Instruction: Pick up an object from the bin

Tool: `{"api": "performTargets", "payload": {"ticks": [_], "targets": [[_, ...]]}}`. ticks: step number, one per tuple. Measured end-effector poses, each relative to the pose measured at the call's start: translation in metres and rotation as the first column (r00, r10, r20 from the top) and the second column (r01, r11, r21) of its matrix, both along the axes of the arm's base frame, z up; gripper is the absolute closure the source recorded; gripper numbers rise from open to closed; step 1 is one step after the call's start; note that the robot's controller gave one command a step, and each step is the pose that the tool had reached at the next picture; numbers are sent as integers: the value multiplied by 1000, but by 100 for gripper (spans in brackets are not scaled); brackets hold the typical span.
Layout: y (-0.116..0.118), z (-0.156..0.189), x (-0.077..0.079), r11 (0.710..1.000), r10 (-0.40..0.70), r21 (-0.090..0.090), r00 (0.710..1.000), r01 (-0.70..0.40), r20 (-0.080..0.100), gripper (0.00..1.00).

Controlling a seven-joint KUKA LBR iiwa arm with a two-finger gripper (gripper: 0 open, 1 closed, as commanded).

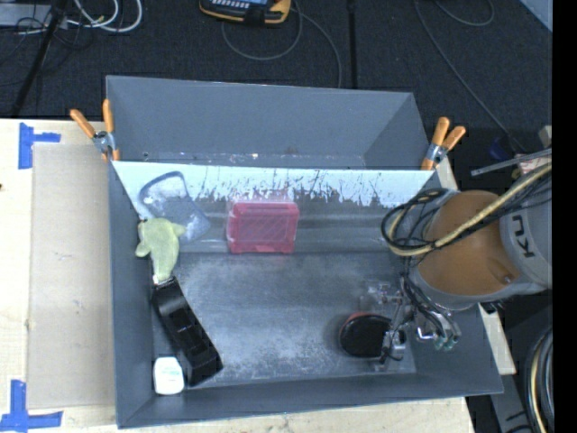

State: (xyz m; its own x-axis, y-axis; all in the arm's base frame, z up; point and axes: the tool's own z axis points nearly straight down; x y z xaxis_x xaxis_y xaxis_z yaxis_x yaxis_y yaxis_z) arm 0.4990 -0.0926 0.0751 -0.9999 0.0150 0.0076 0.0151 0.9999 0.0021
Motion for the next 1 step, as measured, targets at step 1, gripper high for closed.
{"api": "performTargets", "payload": {"ticks": [1], "targets": [[7, -6, 3, 981, -192, -1, 981, 192, 4, 100]]}}
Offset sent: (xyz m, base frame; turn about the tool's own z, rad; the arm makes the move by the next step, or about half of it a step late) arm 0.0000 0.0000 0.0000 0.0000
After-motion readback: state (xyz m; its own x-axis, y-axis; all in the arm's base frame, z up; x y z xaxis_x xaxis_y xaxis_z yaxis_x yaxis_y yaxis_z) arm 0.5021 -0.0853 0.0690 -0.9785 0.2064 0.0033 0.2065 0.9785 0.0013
